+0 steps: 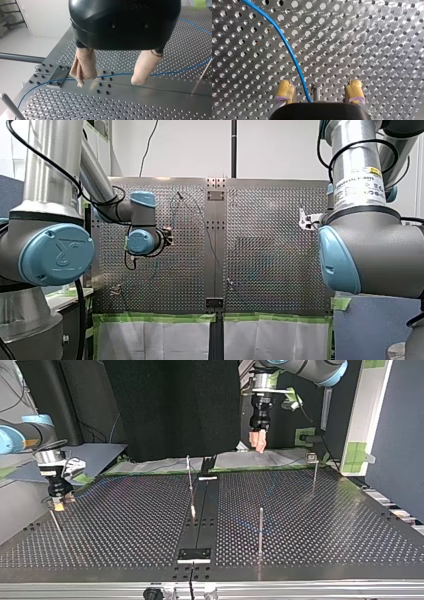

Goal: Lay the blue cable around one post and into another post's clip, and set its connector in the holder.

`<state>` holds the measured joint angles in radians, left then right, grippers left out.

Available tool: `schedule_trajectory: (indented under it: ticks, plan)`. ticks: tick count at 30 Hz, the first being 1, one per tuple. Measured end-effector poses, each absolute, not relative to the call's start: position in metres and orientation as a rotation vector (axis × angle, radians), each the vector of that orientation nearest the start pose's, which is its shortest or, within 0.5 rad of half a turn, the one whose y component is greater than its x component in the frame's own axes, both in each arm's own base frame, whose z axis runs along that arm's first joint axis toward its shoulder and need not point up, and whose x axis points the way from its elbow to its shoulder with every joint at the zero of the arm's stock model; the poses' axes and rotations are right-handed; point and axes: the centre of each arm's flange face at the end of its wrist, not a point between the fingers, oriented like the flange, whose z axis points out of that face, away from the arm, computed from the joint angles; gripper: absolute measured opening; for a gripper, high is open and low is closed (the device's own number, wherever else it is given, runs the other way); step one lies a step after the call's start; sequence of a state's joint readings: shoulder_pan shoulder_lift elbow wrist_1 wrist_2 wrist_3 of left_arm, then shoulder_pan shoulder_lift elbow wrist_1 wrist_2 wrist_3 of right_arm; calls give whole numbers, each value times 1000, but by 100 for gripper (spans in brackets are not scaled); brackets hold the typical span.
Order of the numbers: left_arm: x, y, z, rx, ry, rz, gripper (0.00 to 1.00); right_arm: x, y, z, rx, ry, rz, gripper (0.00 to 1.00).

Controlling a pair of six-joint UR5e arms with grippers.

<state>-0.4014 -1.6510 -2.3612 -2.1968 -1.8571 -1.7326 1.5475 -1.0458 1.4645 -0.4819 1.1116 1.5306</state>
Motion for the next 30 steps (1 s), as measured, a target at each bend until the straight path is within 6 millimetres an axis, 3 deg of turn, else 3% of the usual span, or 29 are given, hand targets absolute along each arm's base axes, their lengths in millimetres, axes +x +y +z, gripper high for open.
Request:
schedule_trajectory:
  ticks: [30]
  plan:
    - [318, -247, 193, -58, 1506, -233, 100, 180, -657, 269, 1589, -864, 1448, 99]
